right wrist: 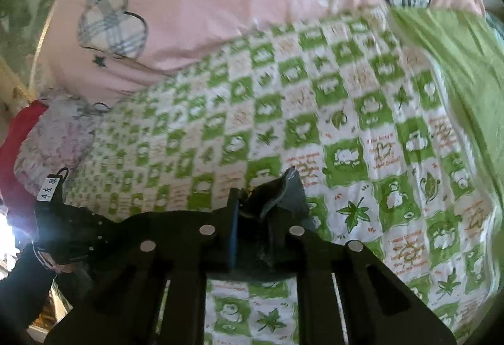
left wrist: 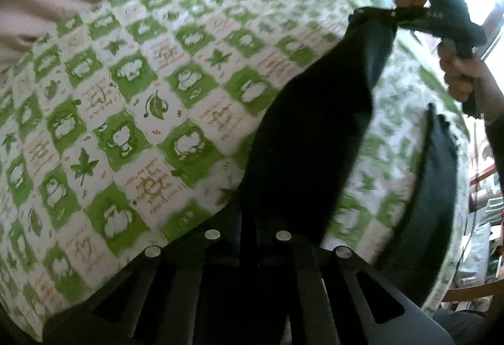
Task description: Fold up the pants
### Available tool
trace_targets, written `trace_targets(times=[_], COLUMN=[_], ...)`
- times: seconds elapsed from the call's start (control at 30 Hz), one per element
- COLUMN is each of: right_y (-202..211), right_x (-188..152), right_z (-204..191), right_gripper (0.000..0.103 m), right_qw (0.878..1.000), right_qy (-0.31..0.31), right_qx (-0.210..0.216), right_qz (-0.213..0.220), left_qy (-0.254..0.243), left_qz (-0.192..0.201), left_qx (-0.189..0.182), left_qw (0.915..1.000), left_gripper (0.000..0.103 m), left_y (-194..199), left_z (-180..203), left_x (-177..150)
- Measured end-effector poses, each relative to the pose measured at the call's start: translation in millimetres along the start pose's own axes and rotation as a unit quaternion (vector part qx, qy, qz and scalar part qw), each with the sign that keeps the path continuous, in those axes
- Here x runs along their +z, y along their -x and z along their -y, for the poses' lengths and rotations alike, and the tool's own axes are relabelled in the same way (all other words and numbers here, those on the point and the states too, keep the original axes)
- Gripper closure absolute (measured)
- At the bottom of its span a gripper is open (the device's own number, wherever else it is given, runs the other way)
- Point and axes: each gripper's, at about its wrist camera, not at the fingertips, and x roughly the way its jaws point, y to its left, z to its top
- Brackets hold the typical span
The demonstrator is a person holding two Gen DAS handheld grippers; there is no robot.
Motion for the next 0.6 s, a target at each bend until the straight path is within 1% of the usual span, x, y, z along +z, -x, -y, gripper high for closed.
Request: trace_targets(times=[0.17, 0.27, 0.4, 0.47, 0.6], right_y=[30, 49, 72, 84, 100], right_x=[-18, -37, -65, -81, -111], right_z=[-1, 2, 7, 13, 24], right_gripper=[0.088, 0.088, 0.088, 0.088, 0.088], right_qw=[1.0, 0.999, 0.997, 0.996, 0.994], right_qy=[0.007, 0.01, 0.009, 0.006, -0.002], right_qx=[0.01, 0.016, 0.027, 0.035, 0.041], right_qz=[0.029, 0.046, 0.069, 0.08, 0.098], left_qy=[-0.002, -0.001, 0.001, -0.012, -0.034], left_qz=[0.046, 0.061, 0.071, 0.073, 0.078], left_qx=[-0.006, -0.013, -0.03, -0.037, -0.038], left_qw=[0.9989, 0.998, 0.997, 0.9966, 0.9957], left_gripper=[0.1, 0.1, 0.1, 0.1, 0.1], left_y=[43, 63, 79, 80, 84], left_z=[31, 45, 72, 93, 125], left_x=[-19, -32, -57, -67, -85])
